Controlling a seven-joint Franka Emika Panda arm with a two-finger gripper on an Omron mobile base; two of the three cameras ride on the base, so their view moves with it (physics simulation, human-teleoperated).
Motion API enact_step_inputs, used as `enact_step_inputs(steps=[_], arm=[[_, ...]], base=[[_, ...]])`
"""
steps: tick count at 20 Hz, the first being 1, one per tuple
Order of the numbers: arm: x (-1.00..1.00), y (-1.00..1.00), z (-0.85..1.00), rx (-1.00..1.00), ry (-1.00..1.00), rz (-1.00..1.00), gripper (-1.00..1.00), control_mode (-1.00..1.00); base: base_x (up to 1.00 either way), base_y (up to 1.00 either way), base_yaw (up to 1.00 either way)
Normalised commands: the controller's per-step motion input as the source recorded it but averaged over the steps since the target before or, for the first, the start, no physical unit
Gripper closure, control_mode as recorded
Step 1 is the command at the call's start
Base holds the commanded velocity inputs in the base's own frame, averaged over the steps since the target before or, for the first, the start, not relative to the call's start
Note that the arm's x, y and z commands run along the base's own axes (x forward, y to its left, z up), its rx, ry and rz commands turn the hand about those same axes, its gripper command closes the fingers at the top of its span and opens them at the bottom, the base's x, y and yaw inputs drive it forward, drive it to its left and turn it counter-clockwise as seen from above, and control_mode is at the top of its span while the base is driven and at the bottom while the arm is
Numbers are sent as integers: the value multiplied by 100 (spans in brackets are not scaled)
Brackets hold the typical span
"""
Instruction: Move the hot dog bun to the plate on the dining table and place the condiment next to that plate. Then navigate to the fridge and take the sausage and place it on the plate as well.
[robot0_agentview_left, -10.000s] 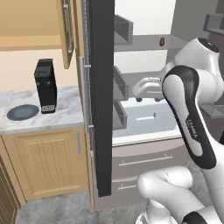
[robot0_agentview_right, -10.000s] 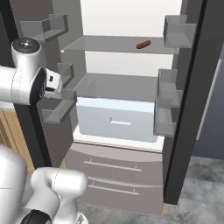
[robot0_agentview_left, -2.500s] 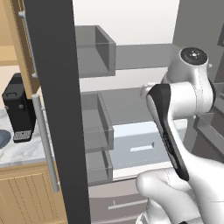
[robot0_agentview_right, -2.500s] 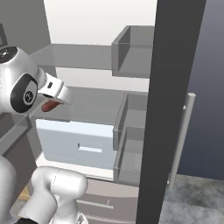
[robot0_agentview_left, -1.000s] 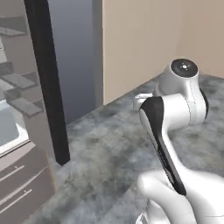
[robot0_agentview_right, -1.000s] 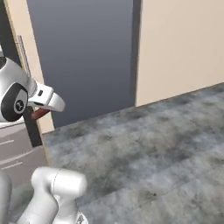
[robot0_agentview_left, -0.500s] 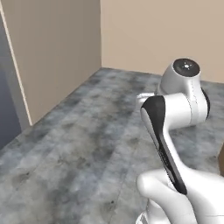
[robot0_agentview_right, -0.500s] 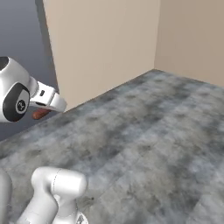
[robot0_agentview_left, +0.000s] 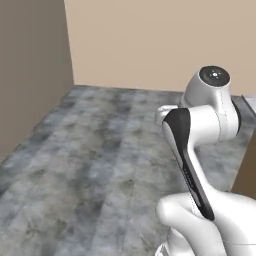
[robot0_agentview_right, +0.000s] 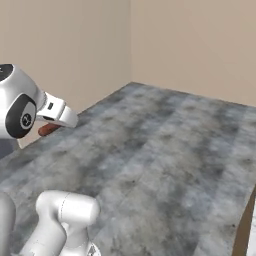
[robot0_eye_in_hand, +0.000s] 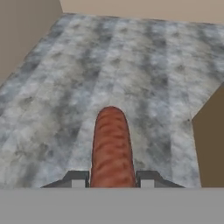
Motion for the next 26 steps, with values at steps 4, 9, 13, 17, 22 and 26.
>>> enact_step_inputs(steps=[4, 9, 13, 17, 22, 26], arm=[[0, 0, 0, 0, 0, 0, 100, 100], [0, 0, 0, 0, 0, 0, 100, 100], [0, 0, 0, 0, 0, 0, 100, 100], [0, 0, 0, 0, 0, 0, 100, 100], [0, 0, 0, 0, 0, 0, 100, 100], [0, 0, 0, 0, 0, 0, 100, 100]], base=[[100, 21, -32], [100, 29, -35], [100, 36, -39], [100, 41, -43], [100, 47, -50], [100, 55, -58]])
